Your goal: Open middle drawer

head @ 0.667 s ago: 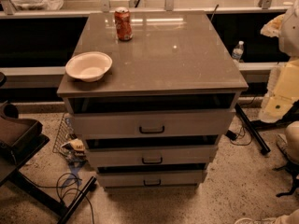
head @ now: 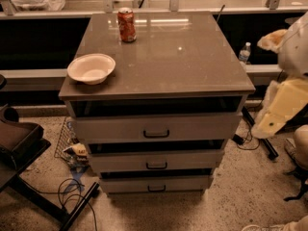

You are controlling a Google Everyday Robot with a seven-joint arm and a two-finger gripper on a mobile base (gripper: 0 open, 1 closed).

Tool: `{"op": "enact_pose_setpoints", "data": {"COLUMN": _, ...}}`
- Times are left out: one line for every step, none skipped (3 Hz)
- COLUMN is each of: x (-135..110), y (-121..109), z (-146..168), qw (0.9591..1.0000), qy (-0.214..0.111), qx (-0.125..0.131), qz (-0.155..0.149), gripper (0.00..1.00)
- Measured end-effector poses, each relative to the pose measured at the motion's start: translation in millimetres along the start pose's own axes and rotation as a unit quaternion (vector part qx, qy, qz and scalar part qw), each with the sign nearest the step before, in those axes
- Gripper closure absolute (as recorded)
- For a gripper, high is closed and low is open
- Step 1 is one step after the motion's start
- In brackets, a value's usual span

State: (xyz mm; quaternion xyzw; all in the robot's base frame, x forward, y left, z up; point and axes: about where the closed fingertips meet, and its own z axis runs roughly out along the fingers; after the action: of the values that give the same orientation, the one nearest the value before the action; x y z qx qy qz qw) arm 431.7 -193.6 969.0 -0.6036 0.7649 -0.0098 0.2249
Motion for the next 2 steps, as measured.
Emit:
{"op": "enact_pose_setpoints", "data": {"x": -5, "y": 27, "z": 46, "qw": 0.9973, "qy": -0.069, "qx": -0.014, "qz": 0.023, "gripper": 0.00}}
{"op": "enact_pose_setpoints", "data": {"x": -15, "y": 61, "z": 105, "qw": 0.9877, "qy": -0.147, "qx": -0.034, "qz": 0.042, "gripper": 0.00}}
